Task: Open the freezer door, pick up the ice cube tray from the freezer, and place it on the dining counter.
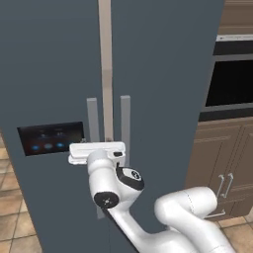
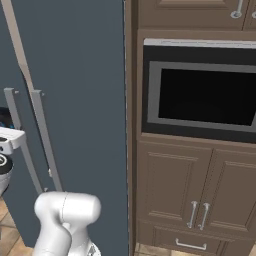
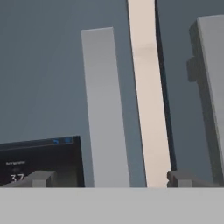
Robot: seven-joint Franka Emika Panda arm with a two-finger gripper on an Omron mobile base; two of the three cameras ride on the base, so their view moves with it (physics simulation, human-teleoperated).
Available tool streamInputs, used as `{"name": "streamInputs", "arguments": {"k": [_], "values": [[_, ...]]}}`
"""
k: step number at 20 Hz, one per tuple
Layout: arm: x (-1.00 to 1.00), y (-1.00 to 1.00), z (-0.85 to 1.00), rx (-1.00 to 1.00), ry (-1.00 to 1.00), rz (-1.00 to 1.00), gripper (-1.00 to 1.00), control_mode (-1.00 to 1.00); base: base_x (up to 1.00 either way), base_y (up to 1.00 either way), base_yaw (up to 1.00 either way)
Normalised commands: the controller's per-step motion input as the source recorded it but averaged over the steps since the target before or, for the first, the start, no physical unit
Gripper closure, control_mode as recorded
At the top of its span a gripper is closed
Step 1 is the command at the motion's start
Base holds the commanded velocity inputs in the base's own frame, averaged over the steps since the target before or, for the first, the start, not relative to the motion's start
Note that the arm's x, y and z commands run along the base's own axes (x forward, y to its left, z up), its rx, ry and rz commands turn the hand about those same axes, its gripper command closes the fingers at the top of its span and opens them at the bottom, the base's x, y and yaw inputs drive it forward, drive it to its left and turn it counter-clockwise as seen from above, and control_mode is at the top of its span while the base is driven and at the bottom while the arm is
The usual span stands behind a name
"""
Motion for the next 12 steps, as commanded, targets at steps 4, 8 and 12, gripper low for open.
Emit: {"name": "streamInputs", "arguments": {"k": [4, 8, 12], "values": [[0.28, 0.24, 0.00, 0.00, 0.00, 0.00, -1.00, -1.00, 0.00, 0.00, 0.00], [0.24, 0.05, 0.00, 0.00, 0.00, 0.00, -1.00, -1.00, 0.00, 0.00, 0.00], [0.25, -0.04, 0.00, 0.00, 0.00, 0.00, -1.00, -1.00, 0.00, 0.00, 0.00]]}}
